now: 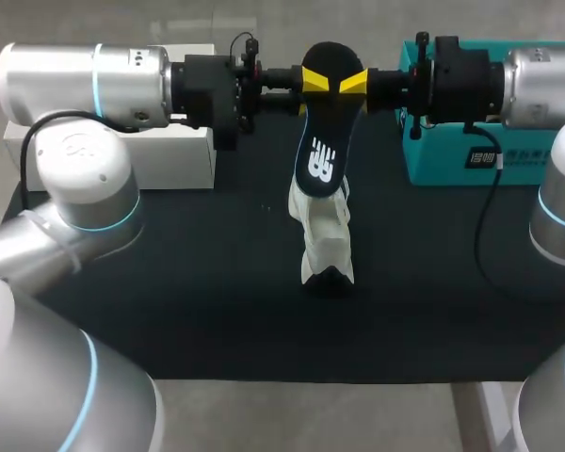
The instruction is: Take the shoe out of the shoebox, open the shoe tongue, remove and reinsert the insole, then place the shoe into the shoebox
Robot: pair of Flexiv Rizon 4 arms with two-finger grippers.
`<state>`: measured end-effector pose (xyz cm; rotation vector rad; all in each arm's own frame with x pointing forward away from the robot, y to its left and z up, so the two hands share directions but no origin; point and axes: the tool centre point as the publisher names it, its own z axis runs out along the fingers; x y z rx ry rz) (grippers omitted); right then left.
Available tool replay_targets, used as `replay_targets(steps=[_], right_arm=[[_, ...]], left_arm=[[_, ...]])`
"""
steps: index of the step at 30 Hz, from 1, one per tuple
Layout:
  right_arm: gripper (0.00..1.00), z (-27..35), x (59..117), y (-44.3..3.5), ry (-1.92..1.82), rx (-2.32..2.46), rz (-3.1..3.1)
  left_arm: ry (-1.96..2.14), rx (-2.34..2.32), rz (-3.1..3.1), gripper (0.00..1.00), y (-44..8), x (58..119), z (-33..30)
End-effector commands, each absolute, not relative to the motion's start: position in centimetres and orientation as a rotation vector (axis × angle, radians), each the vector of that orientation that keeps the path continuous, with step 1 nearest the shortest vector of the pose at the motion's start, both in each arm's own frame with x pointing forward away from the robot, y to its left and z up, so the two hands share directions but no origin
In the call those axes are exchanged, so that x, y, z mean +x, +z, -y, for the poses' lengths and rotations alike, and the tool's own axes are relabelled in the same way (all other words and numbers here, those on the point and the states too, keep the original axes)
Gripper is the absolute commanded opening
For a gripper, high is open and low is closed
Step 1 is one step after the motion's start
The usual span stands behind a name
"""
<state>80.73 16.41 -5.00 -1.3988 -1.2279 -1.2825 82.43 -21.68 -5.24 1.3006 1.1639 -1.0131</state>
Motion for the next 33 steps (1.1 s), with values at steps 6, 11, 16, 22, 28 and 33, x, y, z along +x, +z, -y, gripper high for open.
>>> replay_targets(steps=[6, 11, 16, 22, 28, 33], right_arm=[[0.00, -16.4, 81.0, -5.0, -1.271, -1.400, 1.233], [0.00, -16.5, 81.0, -5.0, -1.268, -1.396, 1.232], [0.37, -16.5, 80.9, -5.0, -1.272, -1.397, 1.227], [1.00, -15.2, 80.5, -5.7, -1.272, -1.441, 1.246], [1.00, -11.3, 79.5, -7.8, -1.242, -1.586, 1.213], [1.00, -8.3, 78.8, -8.2, -1.223, -1.690, 1.223]], left_arm=[[-1.018, 1.294, -1.156, 0.07, -5.4, 82.1, 22.2], [-1.023, 1.299, -1.157, 0.00, -5.5, 81.8, 22.6], [-1.027, 1.297, -1.180, 0.00, -5.6, 81.6, 23.0], [-1.078, 1.236, -1.256, 0.00, -5.9, 80.5, 22.3], [-1.128, 1.180, -1.346, 0.00, -7.2, 78.6, 20.6], [-1.147, 1.153, -1.405, 0.00, -8.0, 77.8, 19.3]])
